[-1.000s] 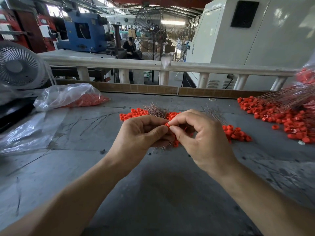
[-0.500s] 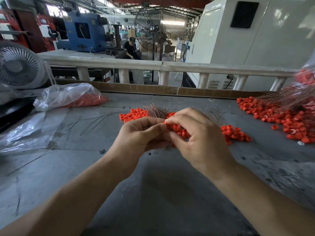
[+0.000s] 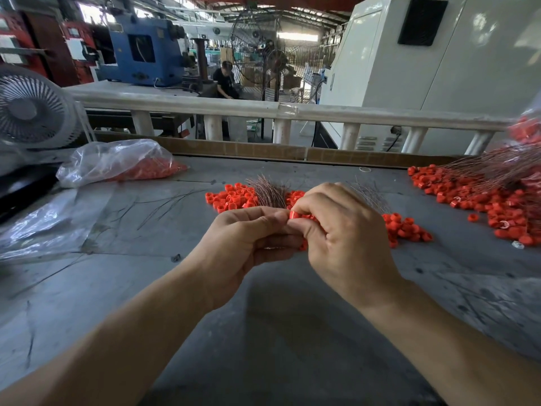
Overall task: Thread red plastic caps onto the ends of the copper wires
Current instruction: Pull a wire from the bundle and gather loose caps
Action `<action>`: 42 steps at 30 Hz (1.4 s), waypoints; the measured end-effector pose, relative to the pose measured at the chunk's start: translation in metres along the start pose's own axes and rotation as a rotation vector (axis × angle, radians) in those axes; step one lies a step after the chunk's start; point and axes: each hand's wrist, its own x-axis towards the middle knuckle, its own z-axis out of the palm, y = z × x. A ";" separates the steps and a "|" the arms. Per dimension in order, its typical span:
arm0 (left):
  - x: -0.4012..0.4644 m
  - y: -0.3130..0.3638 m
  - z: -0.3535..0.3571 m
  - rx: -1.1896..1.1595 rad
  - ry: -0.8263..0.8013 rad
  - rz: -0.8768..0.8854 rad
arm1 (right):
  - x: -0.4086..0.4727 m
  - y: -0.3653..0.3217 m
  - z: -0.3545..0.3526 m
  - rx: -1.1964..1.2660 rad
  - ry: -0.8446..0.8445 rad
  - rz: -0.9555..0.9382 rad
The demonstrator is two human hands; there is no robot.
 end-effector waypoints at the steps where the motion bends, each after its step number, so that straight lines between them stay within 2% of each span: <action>1: 0.000 0.000 0.000 0.017 0.003 0.000 | 0.000 0.001 0.000 0.009 0.003 0.000; 10: 0.000 0.004 -0.001 0.000 0.029 0.079 | 0.004 0.000 -0.007 0.027 -0.052 -0.017; 18: 0.003 0.002 -0.005 0.136 0.056 0.158 | 0.004 0.001 -0.010 0.080 -0.125 0.019; 21: 0.002 0.004 -0.005 0.263 0.115 0.207 | 0.006 0.010 -0.009 0.025 -0.101 0.093; 25: 0.007 0.006 -0.012 0.396 0.273 0.259 | 0.006 0.038 -0.015 -0.118 -0.047 0.308; 28: 0.010 0.006 -0.020 0.466 0.342 0.268 | 0.002 0.061 -0.022 -0.325 -0.167 0.462; 33: 0.020 0.000 -0.037 0.818 0.453 0.262 | 0.000 0.083 -0.029 -0.520 -0.403 0.623; 38: 0.021 -0.002 -0.042 1.067 0.490 0.245 | -0.001 0.086 -0.029 -0.630 -0.500 0.644; 40: 0.020 0.000 -0.043 1.119 0.488 0.244 | -0.001 0.085 -0.028 -0.608 -0.468 0.611; 42: 0.019 0.001 -0.043 1.158 0.484 0.239 | 0.000 0.081 -0.025 -0.483 -0.380 0.544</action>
